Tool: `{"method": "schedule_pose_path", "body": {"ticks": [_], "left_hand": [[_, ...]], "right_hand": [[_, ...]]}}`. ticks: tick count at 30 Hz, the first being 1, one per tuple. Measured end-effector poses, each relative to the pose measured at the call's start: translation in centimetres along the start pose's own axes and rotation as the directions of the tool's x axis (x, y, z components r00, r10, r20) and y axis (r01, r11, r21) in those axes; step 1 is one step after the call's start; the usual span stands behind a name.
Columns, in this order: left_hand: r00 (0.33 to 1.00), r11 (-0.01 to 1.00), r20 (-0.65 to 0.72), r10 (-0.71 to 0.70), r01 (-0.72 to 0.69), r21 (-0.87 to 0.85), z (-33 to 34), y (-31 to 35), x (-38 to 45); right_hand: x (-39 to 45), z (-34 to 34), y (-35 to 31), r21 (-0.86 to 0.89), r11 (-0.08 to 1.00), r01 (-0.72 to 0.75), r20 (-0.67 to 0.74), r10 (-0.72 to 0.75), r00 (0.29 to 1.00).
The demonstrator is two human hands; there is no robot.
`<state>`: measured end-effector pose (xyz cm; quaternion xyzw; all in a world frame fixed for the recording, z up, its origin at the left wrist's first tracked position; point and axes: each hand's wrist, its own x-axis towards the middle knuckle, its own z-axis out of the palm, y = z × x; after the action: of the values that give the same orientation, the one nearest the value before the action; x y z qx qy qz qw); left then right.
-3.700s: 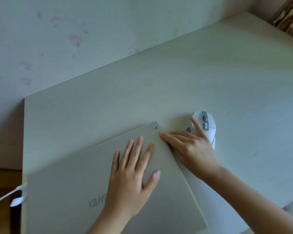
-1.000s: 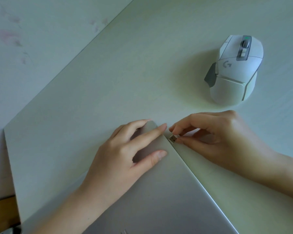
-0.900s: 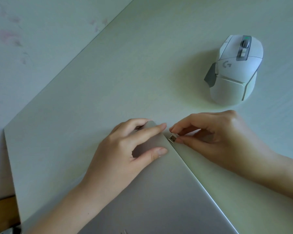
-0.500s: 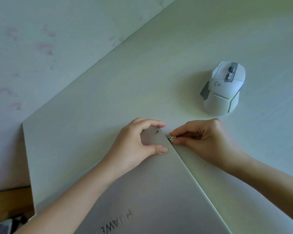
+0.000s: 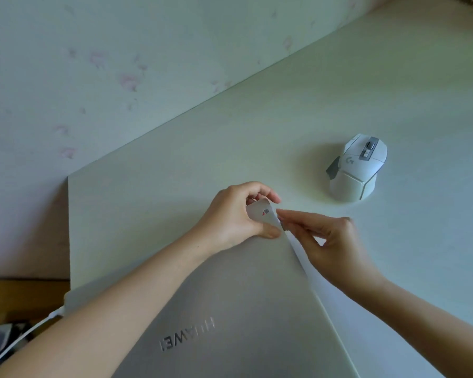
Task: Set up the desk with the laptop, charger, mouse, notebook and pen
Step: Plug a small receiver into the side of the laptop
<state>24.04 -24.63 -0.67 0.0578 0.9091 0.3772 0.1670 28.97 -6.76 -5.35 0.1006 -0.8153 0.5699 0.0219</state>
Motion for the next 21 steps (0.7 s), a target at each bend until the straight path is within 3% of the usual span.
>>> {"method": "schedule_pose_path", "body": {"ticks": [3, 5, 8, 13, 17, 21], "left_hand": [[1.000, 0.999, -0.018, -0.002, 0.001, -0.047, 0.4, -0.5, 0.2], [1.000, 0.998, -0.020, 0.004, -0.005, -0.060, 1.1, -1.2, 0.1], [1.000, 1.000, 0.006, 0.020, -0.019, -0.024, 1.7, -1.8, -0.1], [0.991, 0.943, 0.049, 0.123, -0.133, 0.306, 2.5, -2.5, -2.0], [0.962, 0.807, -0.122, 0.243, -0.131, 0.575, 5.4, -3.3, -4.5], [0.924, 0.790, -0.269, 0.271, -0.054, 0.610, 7.3, -3.4, -5.3]], "right_hand": [[-1.2, 0.2, 0.8, -0.282, 0.952, 0.117, 0.117, -0.087, 0.989], [-1.9, 0.5, 1.5, -0.558, 0.780, 0.285, 0.200, -0.207, 0.958], [-2.3, 0.5, 2.0, -0.699, 0.621, 0.355, 0.235, -0.269, 0.934], [-1.8, -0.9, 2.2, -0.809, 0.527, 0.261, 0.101, -0.312, 0.945], [0.5, -2.8, 2.0, -0.874, 0.478, 0.086, -0.038, -0.243, 0.969], [3.7, -3.4, 2.1, -0.865, 0.495, -0.080, -0.143, -0.091, 0.985]]}}
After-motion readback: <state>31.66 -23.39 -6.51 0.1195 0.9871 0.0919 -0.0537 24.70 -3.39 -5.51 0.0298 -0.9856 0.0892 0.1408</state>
